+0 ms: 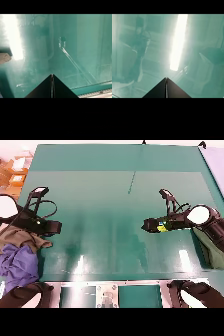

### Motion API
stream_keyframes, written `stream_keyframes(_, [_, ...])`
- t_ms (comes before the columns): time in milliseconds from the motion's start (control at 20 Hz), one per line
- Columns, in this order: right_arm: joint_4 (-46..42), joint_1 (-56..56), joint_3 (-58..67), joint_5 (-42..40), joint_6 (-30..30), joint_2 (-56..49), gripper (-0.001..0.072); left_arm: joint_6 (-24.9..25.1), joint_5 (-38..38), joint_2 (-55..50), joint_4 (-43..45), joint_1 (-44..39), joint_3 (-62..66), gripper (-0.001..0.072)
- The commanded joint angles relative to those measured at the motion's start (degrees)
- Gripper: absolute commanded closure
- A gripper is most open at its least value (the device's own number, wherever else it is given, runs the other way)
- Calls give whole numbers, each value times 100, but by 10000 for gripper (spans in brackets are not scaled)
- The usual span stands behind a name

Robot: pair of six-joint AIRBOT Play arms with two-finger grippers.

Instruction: Fold the shirts.

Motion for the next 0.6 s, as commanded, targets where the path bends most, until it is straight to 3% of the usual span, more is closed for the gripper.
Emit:
stream_keyframes(0, [2,13,-2,2,-2,7,695,-9,-20,7,2,-4,-4,676])
stream_keyframes(150, [2,13,-2,2,0,7,696,-136,-282,7,249,-4,-4,676])
stream_keyframes(300, [4,13,-2,2,-2,7,696,-682,-848,7,1845,-4,-7,675])
stream_keyframes(350, [2,13,-2,2,-2,7,696,-828,-918,7,2435,-4,-20,497])
stream_keyframes(400, [2,13,-2,2,-2,7,696,-975,-903,7,2949,17,-83,122])
stream_keyframes(450, [2,13,-2,2,-2,7,696,-1005,-789,7,3187,125,-190,78])
stream_keyframes(550, [2,13,-2,0,-2,7,696,-984,-345,7,3139,599,-584,77])
